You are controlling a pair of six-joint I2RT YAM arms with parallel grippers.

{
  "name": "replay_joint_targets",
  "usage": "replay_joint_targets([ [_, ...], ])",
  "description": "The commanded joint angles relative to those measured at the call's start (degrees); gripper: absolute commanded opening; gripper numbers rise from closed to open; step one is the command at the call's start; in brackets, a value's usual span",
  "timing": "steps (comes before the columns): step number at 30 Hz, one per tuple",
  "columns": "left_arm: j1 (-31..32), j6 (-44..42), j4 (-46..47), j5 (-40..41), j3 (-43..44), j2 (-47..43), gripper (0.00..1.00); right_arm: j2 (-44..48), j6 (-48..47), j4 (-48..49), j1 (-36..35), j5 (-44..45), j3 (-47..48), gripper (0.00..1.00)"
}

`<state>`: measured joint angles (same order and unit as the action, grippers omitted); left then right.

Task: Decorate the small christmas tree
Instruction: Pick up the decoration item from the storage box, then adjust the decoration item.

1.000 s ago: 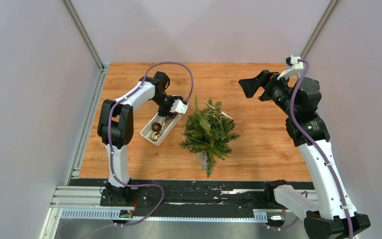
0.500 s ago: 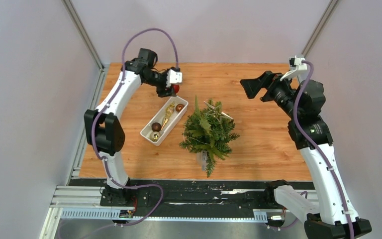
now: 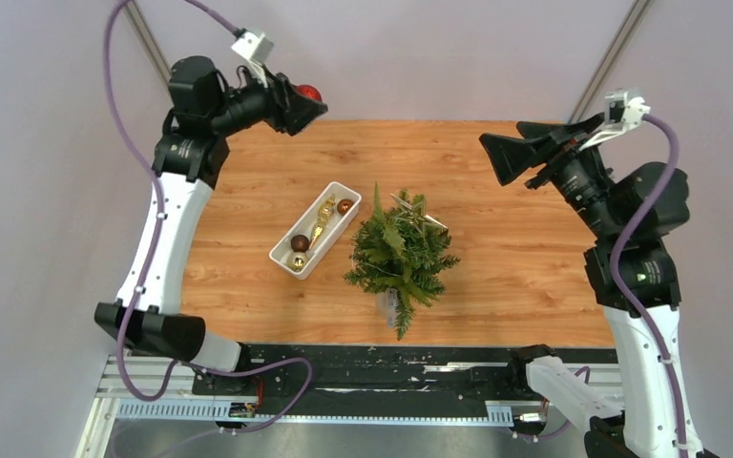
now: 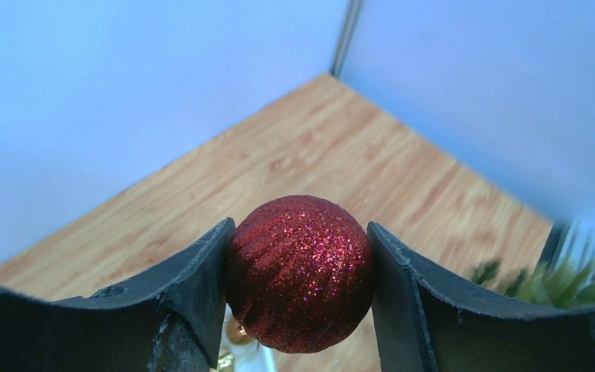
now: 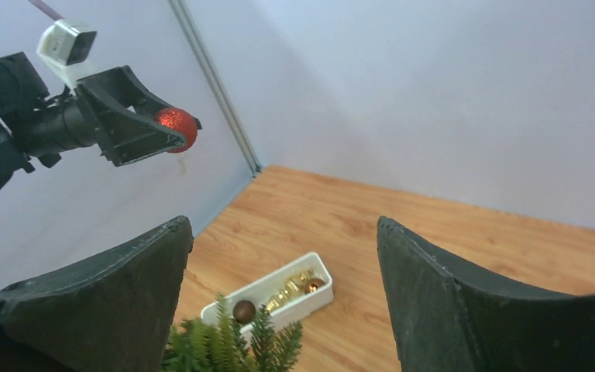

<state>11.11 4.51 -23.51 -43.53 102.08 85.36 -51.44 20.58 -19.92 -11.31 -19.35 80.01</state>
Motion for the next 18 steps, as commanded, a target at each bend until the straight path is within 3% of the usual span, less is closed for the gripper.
replay_joint_targets([
  [1, -0.1, 24.4, 3.5, 16.2, 2.4, -7.3, 0.00, -0.6, 0.6, 2.8, 0.2, -8.1, 7.1, 0.85],
  [6, 0.0, 35.1, 2.7, 18.5, -1.5, -14.1, 0.00, -5.3, 4.8, 6.5, -1.4, -16.6, 13.7, 0.79],
  [9, 1.0, 34.9, 3.9, 16.1, -4.4, -16.7, 0.00, -8.7, 4.0, 6.6, -5.0, -17.3, 17.8, 0.78],
  [13, 1.8, 37.4, 9.4, 12.8, -6.5, -20.7, 0.00, -13.0, 2.3, 6.5, -13.6, -16.9, 22.2, 0.78],
  [18, 3.2, 37.7, 14.6, 8.8, -1.7, -21.3, 0.00, -18.8, -3.8, 5.7, -29.8, -10.7, 25.5, 0.78],
])
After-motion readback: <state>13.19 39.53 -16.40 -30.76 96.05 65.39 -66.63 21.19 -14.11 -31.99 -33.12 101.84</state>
